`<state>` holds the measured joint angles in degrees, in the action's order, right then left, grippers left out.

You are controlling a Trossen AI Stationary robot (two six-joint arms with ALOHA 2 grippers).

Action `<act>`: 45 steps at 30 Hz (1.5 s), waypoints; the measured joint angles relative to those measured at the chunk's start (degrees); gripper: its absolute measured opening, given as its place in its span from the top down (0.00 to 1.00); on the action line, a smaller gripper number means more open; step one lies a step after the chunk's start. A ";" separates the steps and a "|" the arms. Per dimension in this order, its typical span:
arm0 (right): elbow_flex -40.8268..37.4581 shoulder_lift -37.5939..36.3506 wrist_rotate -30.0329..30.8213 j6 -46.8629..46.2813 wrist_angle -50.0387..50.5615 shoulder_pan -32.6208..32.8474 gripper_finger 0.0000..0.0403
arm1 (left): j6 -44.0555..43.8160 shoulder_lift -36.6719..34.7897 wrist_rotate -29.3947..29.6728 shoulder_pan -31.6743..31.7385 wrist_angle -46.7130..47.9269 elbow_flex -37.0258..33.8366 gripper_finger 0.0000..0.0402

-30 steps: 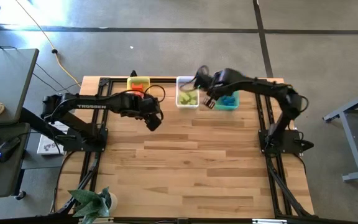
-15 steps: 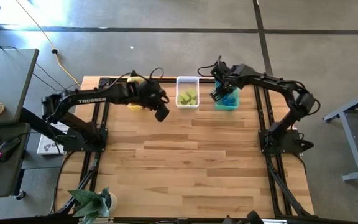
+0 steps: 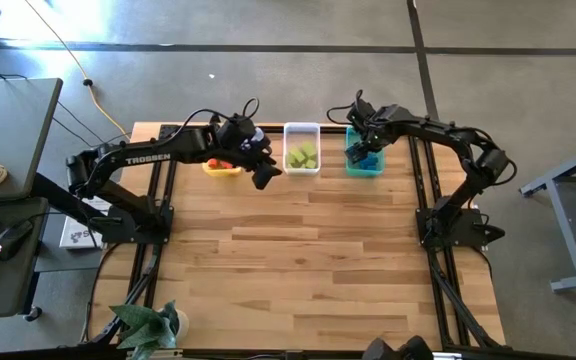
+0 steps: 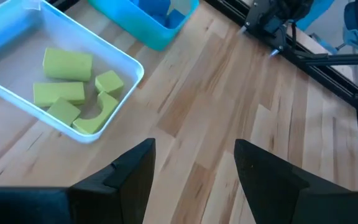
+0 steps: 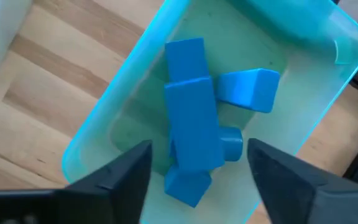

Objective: Sort & place blocks by color
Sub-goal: Put the blue block into the green bin, then return to Home Position

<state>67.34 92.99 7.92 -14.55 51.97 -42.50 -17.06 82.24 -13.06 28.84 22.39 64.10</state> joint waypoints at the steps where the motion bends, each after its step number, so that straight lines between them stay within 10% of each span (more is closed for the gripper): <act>1: -0.01 -0.04 0.00 0.00 0.00 0.00 0.37 | 0.42 0.00 0.00 0.00 -0.10 0.00 0.48; 10: 0.01 -0.42 -2.66 0.20 0.04 0.17 0.29 | 0.83 -1.91 -4.89 -0.53 -4.76 -1.23 0.48; 25: 0.01 -12.02 -17.07 -3.49 -12.64 1.30 0.29 | -1.66 -24.83 -3.84 -3.93 -23.73 -25.08 0.48; 45: 0.08 -19.64 -17.25 -15.04 -29.30 23.63 0.29 | -6.36 -60.68 -1.59 -8.35 -23.82 -49.74 0.48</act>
<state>67.42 73.35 -9.32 -29.58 22.66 -18.87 -23.42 21.56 -14.66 20.49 -1.43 14.35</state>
